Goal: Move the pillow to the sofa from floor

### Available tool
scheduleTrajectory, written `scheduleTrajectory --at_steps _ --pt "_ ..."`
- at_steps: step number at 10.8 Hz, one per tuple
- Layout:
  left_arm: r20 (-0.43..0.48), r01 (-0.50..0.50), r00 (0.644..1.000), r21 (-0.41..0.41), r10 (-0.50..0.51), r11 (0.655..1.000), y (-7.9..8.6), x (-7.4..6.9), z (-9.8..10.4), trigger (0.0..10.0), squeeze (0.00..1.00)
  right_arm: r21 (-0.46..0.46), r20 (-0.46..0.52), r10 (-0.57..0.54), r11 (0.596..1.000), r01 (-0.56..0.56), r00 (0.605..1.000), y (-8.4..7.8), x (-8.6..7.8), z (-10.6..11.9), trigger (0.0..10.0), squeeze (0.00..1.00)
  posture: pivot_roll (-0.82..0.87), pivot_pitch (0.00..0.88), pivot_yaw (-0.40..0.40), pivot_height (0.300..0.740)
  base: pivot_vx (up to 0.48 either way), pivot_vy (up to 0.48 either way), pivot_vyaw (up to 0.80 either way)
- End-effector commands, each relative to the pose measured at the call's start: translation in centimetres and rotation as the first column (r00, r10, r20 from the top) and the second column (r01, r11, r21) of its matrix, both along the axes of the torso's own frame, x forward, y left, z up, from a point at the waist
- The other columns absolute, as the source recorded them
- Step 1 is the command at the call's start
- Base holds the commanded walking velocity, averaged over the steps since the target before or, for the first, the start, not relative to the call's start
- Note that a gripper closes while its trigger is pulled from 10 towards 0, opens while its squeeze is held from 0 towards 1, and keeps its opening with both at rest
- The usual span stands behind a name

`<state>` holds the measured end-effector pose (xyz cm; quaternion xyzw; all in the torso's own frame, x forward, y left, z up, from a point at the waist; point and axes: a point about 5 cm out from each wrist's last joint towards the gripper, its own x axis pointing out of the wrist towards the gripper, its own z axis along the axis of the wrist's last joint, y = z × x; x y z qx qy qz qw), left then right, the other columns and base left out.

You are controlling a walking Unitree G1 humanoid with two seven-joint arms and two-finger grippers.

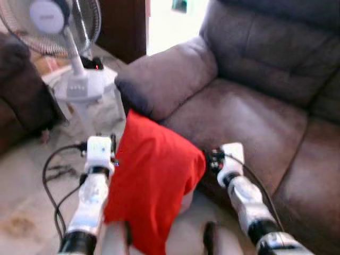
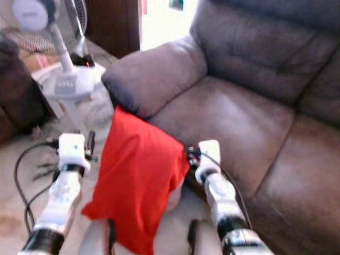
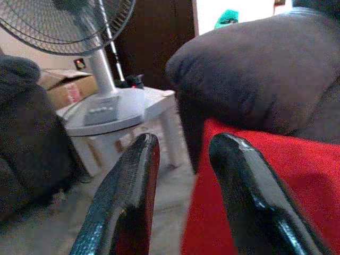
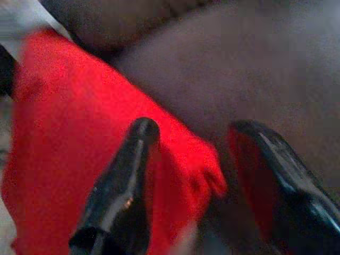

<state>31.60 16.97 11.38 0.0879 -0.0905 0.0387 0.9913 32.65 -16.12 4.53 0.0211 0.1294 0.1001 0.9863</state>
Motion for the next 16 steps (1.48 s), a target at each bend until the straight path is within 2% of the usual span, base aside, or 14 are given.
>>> scheduleTrajectory --at_steps 1,3,4,5,6,9,10,11,12,13,15,16 --pt "-0.009 0.001 1.0 0.005 -0.001 1.0 0.0 -0.1 -0.1 10.0 0.0 0.021 -0.044 -0.026 0.999 0.027 0.999 -0.5 0.0 -0.3 10.0 0.0 0.05 0.1 -0.058 0.553 0.0 0.0 0.0" --pt "0.008 -0.076 0.997 -0.045 0.077 0.996 2.3 0.0 0.7 10.0 0.0 0.035 -0.082 -0.049 0.998 0.052 0.995 -0.3 0.4 -0.3 10.0 0.0 0.05 0.121 -0.052 0.553 0.0 0.0 0.0" --pt "0.008 -0.134 0.991 -0.062 0.134 0.989 3.9 0.0 1.0 10.0 0.0 0.043 -0.063 -0.037 0.998 0.04 0.997 0.0 0.8 0.3 10.0 0.0 0.05 0.127 -0.047 0.553 0.0 0.0 0.0" --pt "-0.001 -0.151 0.988 -0.054 0.151 0.987 4.5 0.0 0.9 10.0 0.0 0.03 -0.044 -0.03 0.999 0.031 0.999 0.2 1.2 0.7 10.0 0.0 0.05 0.127 -0.047 0.553 0.0 0.0 0.0" --pt "-0.007 -0.127 0.992 -0.035 0.127 0.991 3.9 -0.2 0.5 10.0 0.0 0.025 -0.016 -0.017 1.0 0.017 1.0 0.3 1.3 1.1 10.0 0.0 0.05 0.124 -0.046 0.553 0.0 0.0 0.59" --pt "-0.038 -0.061 0.997 -0.021 0.06 0.998 1.8 -0.5 -0.6 10.0 0.0 0.007 -0.019 0.006 1.0 -0.005 1.0 0.3 0.9 0.7 10.0 0.0 0.04 0.107 -0.043 0.553 0.0 0.0 0.8" --pt "-0.062 -0.038 0.997 -0.024 0.036 0.999 1.4 -0.6 -1.4 10.0 0.0 0.041 -0.019 -0.025 0.999 0.025 1.0 0.1 0.8 0.6 10.0 0.0 0.04 0.101 -0.041 0.553 0.0 0.0 0.0" --pt "-0.078 -0.021 0.997 -0.016 0.019 1.0 1.1 -0.6 -1.8 10.0 0.0 0.038 -0.023 -0.03 0.999 0.031 0.999 0.0 0.7 0.5 10.0 0.0 0.04 0.096 -0.041 0.553 0.0 0.0 0.0" --pt "-0.172 0.086 0.982 0.055 -0.075 0.995 -0.4 -1.2 -3.7 10.0 0.0 0.032 -0.031 -0.047 0.998 0.048 0.998 -0.3 0.5 0.2 10.0 0.0 0.04 0.093 -0.041 0.553 0.0 0.0 0.0" --pt "-0.199 0.103 0.976 0.074 -0.087 0.992 -0.7 -1.5 -4.5 10.0 0.0 0.021 -0.034 -0.08 0.996 0.081 0.996 -0.7 0.5 0.1 10.0 0.0 0.04 0.097 -0.045 0.553 0.0 0.0 0.0" --pt "-0.199 0.137 0.973 0.116 -0.112 0.984 -1.2 -1.8 -4.6 10.0 0.0 0.018 -0.047 -0.101 0.995 0.102 0.994 -0.9 0.6 0.0 10.0 0.0 0.05 0.104 -0.051 0.553 0.0 0.0 0.0" --pt "-0.193 0.139 0.974 0.107 -0.117 0.984 -1.3 -1.7 -4.5 10.0 0.0 0.031 -0.052 -0.101 0.994 0.102 0.994 -0.7 0.6 0.1 10.0 0.0 0.05 0.107 -0.052 0.553 0.0 0.0 0.0"
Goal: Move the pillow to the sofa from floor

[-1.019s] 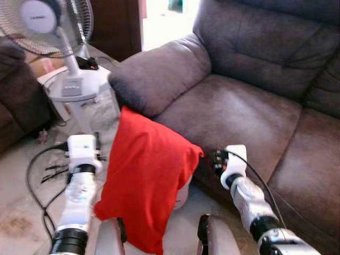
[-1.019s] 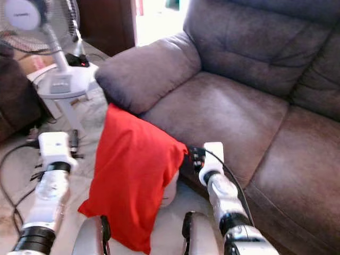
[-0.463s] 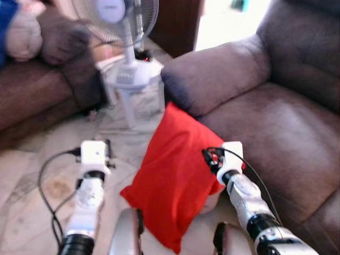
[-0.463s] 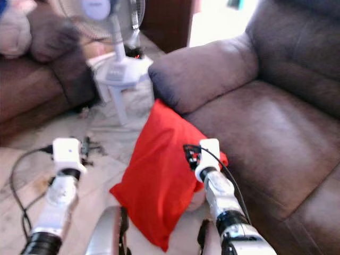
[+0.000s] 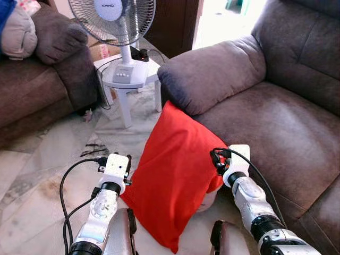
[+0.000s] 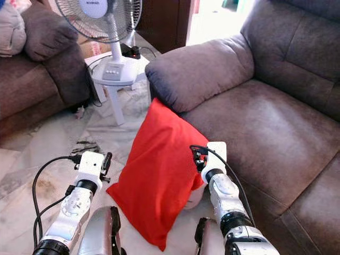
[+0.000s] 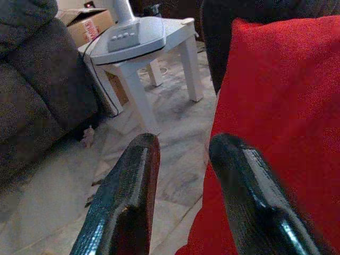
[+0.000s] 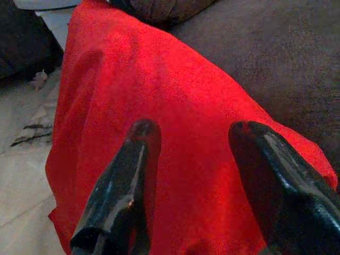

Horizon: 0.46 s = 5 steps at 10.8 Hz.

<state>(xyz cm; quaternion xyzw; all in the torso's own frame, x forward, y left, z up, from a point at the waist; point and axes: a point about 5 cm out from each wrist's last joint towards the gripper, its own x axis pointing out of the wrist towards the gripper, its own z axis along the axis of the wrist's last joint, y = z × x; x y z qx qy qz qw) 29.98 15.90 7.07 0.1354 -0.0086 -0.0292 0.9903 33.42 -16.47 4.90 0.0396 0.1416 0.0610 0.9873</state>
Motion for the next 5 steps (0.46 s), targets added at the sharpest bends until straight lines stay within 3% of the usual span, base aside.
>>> scheduleTrajectory --at_steps 1,3,5 --pt "-0.007 0.019 1.0 0.015 -0.019 1.0 -0.3 0.03 -0.2 10.0 0.0 0.016 -0.019 -0.017 1.0 0.018 1.0 -0.31 -0.07 -0.23 10.0 0.0 0.04 0.108 -0.054 0.553 0.0 0.0 -0.8" --pt "-0.006 0.02 1.0 0.013 -0.02 1.0 -0.64 0.15 -0.18 10.0 0.0 0.006 -0.008 -0.013 1.0 0.013 1.0 -0.52 -0.05 -0.09 10.0 0.0 0.03 0.108 -0.061 0.553 0.0 0.0 -0.76" --pt "-0.004 0.019 1.0 0.01 -0.019 1.0 -0.74 0.18 -0.18 10.0 0.0 -0.007 0.012 -0.005 1.0 0.005 1.0 -0.47 0.05 0.16 10.0 0.0 0.03 0.109 -0.064 0.553 0.0 0.0 0.0"
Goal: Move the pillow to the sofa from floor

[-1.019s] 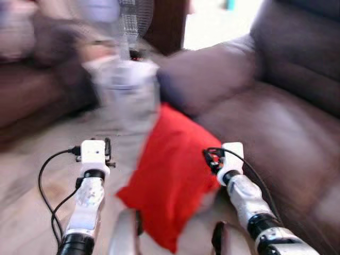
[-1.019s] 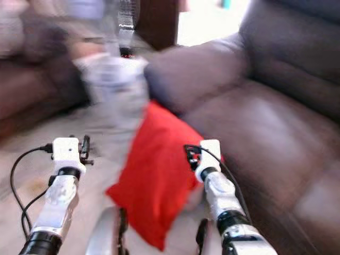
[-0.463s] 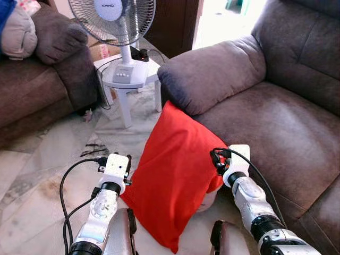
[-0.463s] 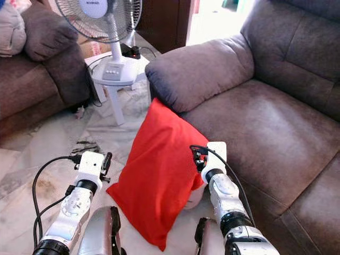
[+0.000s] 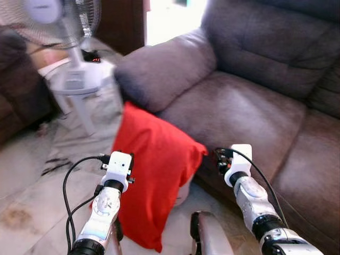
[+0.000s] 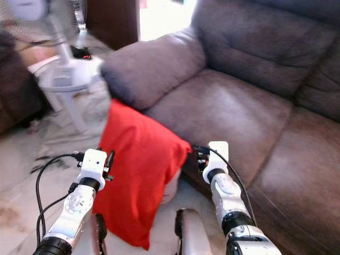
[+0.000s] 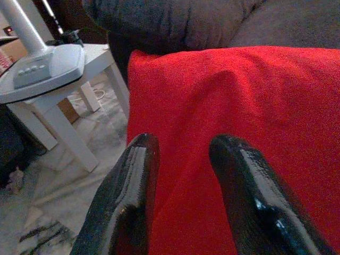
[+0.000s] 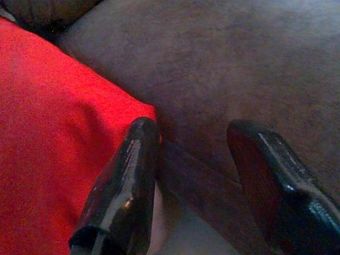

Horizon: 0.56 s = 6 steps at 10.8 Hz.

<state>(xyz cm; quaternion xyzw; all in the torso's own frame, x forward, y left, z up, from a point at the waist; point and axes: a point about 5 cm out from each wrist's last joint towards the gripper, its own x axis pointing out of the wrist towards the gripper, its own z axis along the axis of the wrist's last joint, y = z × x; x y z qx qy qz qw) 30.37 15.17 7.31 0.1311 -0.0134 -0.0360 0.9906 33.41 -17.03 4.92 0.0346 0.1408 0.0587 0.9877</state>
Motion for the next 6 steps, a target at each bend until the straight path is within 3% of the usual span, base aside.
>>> scheduleTrajectory --at_steps 1,3,5,6 --pt "-0.004 -0.003 1.0 0.018 0.003 1.0 0.1 -0.18 -0.28 10.0 0.0 0.004 0.013 0.006 1.0 -0.006 1.0 0.25 0.09 0.16 10.0 0.0 0.04 0.111 -0.065 0.553 0.244 0.0 0.0" --pt "0.003 -0.014 1.0 0.023 0.014 1.0 0.32 -0.13 -0.15 10.0 0.0 -0.011 0.012 0.027 1.0 -0.027 1.0 0.49 0.05 0.09 10.0 0.0 0.03 0.112 -0.066 0.553 0.296 0.0 0.0" --pt "0.005 -0.019 1.0 0.024 0.019 1.0 0.35 -0.14 -0.15 10.0 0.0 -0.042 0.035 0.082 0.996 -0.08 0.996 0.99 -0.03 0.22 10.0 0.0 0.03 0.114 -0.064 0.553 0.336 0.0 0.8" --pt "0.004 -0.02 1.0 0.024 0.02 1.0 0.31 -0.1 -0.17 10.0 0.0 -0.005 0.031 0.054 0.999 -0.054 0.998 0.93 -0.08 0.11 10.0 0.0 0.03 0.113 -0.064 0.553 0.341 0.0 0.0"
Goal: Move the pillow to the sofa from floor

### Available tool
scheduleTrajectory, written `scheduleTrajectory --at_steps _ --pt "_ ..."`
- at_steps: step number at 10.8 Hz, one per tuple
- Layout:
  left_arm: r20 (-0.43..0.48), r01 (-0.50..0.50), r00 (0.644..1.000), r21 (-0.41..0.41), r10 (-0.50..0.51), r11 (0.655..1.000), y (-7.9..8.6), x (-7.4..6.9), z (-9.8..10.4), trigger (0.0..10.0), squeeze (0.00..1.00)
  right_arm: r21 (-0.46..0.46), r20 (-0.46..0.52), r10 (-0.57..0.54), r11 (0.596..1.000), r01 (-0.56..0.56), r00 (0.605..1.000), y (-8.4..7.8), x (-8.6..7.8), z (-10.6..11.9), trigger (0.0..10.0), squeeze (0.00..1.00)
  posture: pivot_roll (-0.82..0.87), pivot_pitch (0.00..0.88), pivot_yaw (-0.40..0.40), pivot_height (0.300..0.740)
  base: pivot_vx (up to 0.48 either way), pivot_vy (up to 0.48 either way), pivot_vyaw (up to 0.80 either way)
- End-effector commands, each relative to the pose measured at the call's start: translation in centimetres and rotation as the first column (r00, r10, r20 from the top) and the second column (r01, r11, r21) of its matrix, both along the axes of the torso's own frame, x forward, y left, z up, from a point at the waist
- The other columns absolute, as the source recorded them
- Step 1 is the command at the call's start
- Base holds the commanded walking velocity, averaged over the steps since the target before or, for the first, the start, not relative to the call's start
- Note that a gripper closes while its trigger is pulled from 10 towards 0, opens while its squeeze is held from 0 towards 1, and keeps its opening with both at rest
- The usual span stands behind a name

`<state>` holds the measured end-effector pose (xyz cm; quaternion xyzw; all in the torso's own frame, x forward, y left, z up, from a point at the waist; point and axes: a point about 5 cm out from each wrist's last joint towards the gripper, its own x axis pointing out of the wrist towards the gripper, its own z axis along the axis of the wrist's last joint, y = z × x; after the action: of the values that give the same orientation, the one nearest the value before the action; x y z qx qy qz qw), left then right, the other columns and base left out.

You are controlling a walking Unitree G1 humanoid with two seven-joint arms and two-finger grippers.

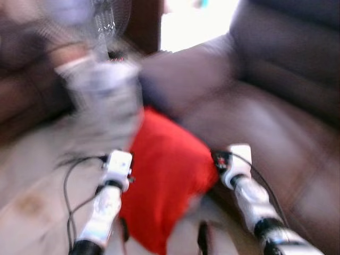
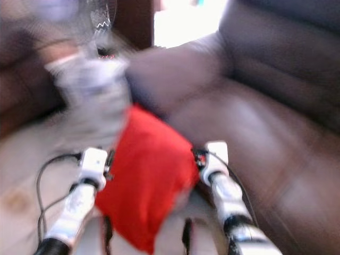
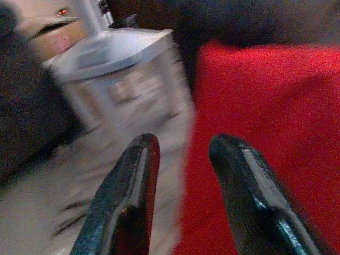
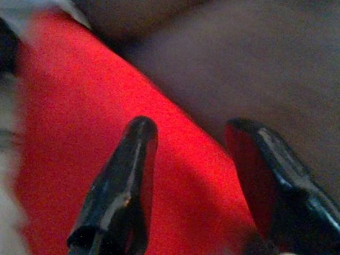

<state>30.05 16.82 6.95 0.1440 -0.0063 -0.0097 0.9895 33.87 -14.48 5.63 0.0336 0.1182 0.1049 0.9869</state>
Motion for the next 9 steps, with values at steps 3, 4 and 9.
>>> scheduleTrajectory --at_steps 3,4,9 --pt "0.029 0.043 0.999 -0.001 -0.043 0.999 -1.5 0.2 0.4 10.0 0.0 -0.015 -0.032 -0.059 0.998 0.058 0.998 -1.9 -0.6 -0.8 10.0 0.0 0.03 0.117 -0.064 0.553 0.194 0.0 0.0" --pt "0.03 0.043 0.999 -0.003 -0.043 0.999 -1.5 0.2 0.4 10.0 0.0 -0.022 -0.044 -0.061 0.998 0.06 0.997 -1.9 -0.6 -0.9 10.0 0.0 0.03 0.118 -0.064 0.553 0.0 0.0 0.0" --pt "0.01 0.043 0.999 -0.031 -0.043 0.999 -0.7 -1.4 -0.6 10.0 0.0 -0.03 -0.093 -0.12 0.993 0.118 0.988 -2.6 -1.0 -1.7 10.0 0.19 0.04 0.133 -0.06 0.553 0.0 0.0 0.0"
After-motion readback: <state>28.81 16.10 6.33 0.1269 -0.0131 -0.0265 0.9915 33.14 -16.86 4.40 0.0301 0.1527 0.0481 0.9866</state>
